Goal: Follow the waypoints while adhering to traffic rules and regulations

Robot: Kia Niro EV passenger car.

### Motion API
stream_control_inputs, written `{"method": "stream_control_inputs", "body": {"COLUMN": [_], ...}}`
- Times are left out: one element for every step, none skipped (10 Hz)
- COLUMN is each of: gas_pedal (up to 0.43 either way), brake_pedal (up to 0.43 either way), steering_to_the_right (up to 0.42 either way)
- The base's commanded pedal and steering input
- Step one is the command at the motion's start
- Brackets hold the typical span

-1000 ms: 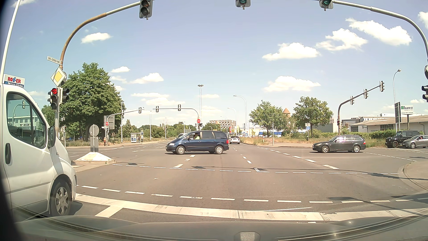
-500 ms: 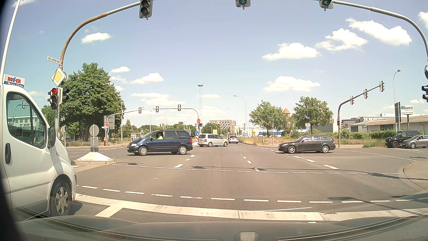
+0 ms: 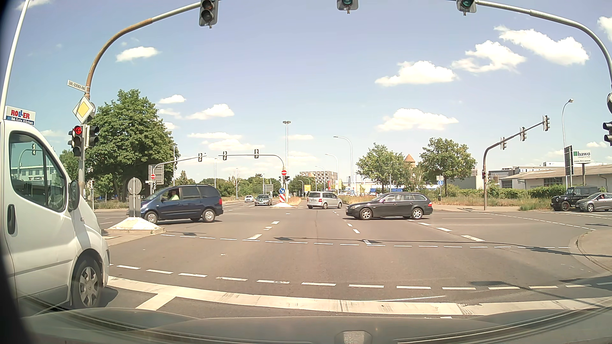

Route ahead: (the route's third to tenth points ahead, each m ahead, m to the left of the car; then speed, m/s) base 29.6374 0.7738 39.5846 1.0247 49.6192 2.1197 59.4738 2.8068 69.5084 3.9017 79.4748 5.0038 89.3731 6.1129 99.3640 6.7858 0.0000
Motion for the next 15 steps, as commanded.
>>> {"method": "stream_control_inputs", "body": {"gas_pedal": [0.0, 0.0, 0.0, 0.0, 0.0, 0.0, 0.0, 0.0, 0.0, 0.0, 0.0, 0.0, 0.0, 0.0, 0.0], "brake_pedal": [0.335, 0.335, 0.335, 0.335, 0.335, 0.335, 0.341, 0.335, 0.335, 0.335, 0.335, 0.335, 0.335, 0.335, 0.335], "steering_to_the_right": [0.0, 0.0, 0.0, 0.0, 0.0, 0.0, 0.0, 0.0, 0.0, 0.0, 0.0, 0.0, 0.0, 0.0, 0.0]}}
